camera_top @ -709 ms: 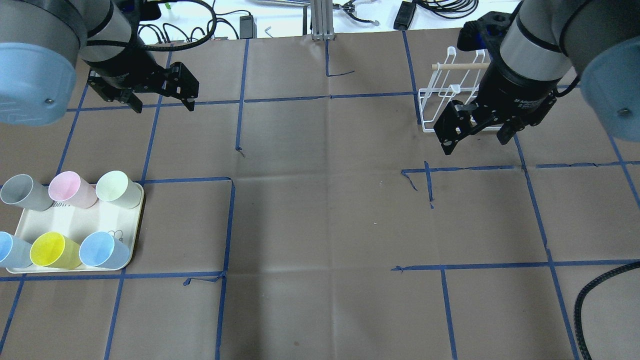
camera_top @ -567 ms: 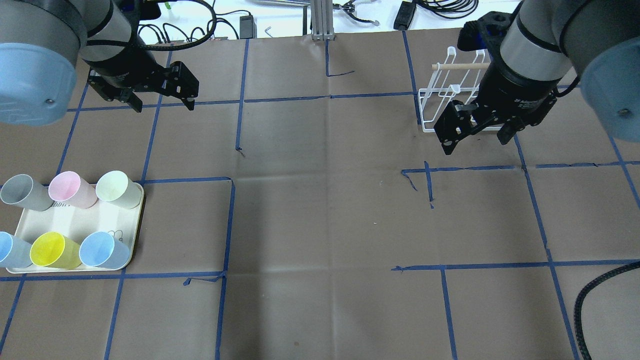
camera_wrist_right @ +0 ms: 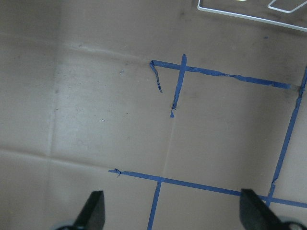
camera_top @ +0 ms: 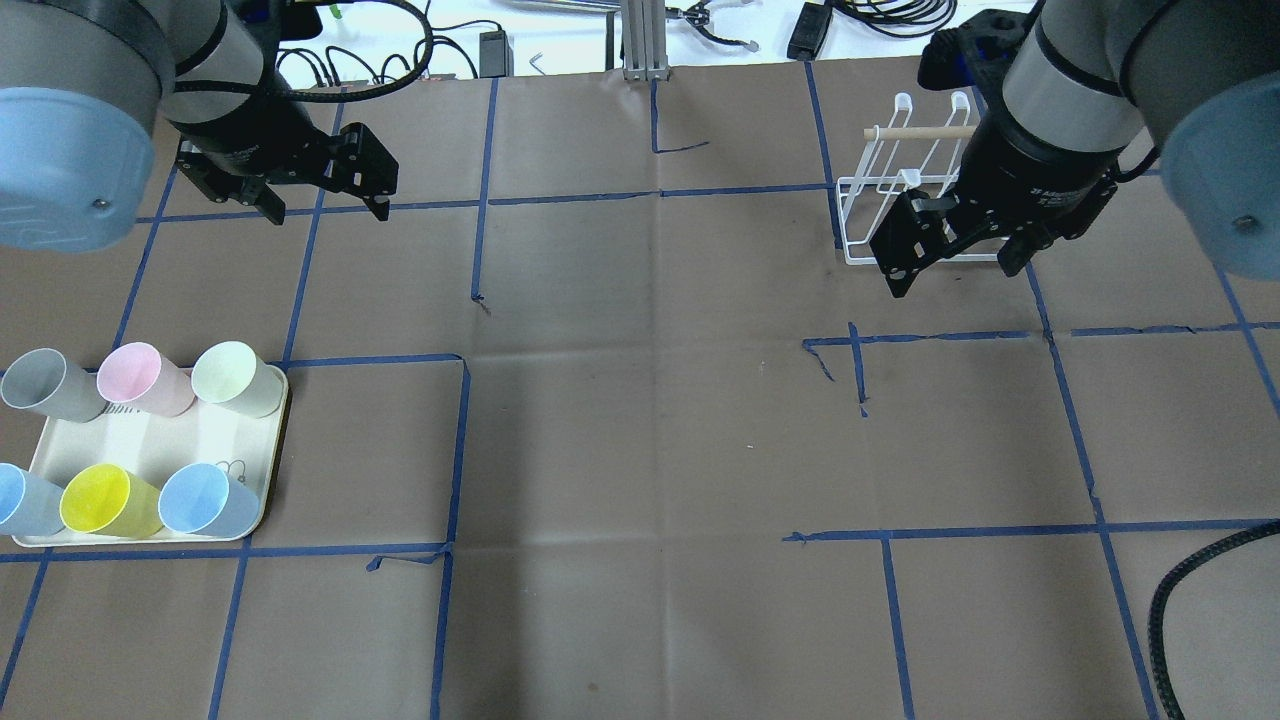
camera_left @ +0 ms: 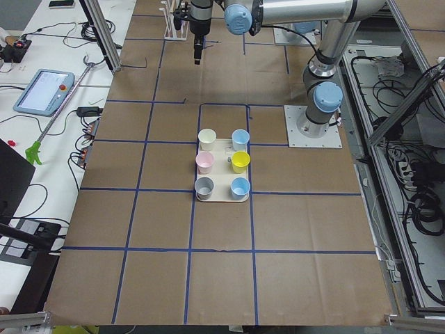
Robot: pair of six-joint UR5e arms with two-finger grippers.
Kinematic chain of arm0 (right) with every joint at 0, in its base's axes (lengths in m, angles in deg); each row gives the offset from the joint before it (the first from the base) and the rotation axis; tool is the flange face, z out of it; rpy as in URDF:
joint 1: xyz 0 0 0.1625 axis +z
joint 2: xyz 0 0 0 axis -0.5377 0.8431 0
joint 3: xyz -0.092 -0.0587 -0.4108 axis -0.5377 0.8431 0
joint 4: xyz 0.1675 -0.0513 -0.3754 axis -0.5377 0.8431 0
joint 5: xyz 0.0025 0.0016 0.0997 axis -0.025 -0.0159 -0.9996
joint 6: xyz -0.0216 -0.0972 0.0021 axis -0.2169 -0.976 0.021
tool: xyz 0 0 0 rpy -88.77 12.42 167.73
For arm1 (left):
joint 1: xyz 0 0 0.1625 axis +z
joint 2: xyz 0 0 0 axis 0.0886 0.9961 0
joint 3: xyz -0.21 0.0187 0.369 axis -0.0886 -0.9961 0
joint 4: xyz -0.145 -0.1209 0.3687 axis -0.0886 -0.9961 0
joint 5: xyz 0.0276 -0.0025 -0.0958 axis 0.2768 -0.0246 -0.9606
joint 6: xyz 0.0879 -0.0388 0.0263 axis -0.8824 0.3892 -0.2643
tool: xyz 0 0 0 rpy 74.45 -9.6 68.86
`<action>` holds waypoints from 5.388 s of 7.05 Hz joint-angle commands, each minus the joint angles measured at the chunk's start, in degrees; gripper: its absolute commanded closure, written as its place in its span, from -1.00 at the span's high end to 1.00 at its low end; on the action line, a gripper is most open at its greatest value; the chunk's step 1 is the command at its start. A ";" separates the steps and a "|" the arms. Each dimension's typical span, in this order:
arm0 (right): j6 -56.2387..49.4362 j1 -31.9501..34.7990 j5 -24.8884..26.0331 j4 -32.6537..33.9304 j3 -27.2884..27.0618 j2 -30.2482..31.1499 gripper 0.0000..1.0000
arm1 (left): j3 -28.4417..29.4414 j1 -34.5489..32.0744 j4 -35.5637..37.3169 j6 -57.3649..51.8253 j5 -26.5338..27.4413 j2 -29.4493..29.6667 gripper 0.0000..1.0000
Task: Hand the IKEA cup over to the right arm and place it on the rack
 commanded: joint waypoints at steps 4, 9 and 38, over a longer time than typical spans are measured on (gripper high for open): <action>0.26 0.01 -0.34 0.08 -0.26 -0.20 1.00 | -0.32 0.09 -0.09 -0.26 0.00 -0.52 0.99; 0.26 0.01 -0.69 -0.01 -0.26 -0.29 1.00 | -7.16 11.83 -0.09 -13.23 -0.09 -3.95 0.99; 0.43 -0.42 -1.04 0.43 0.44 -0.38 1.00 | -7.58 21.18 6.05 -21.18 1.15 3.35 -1.00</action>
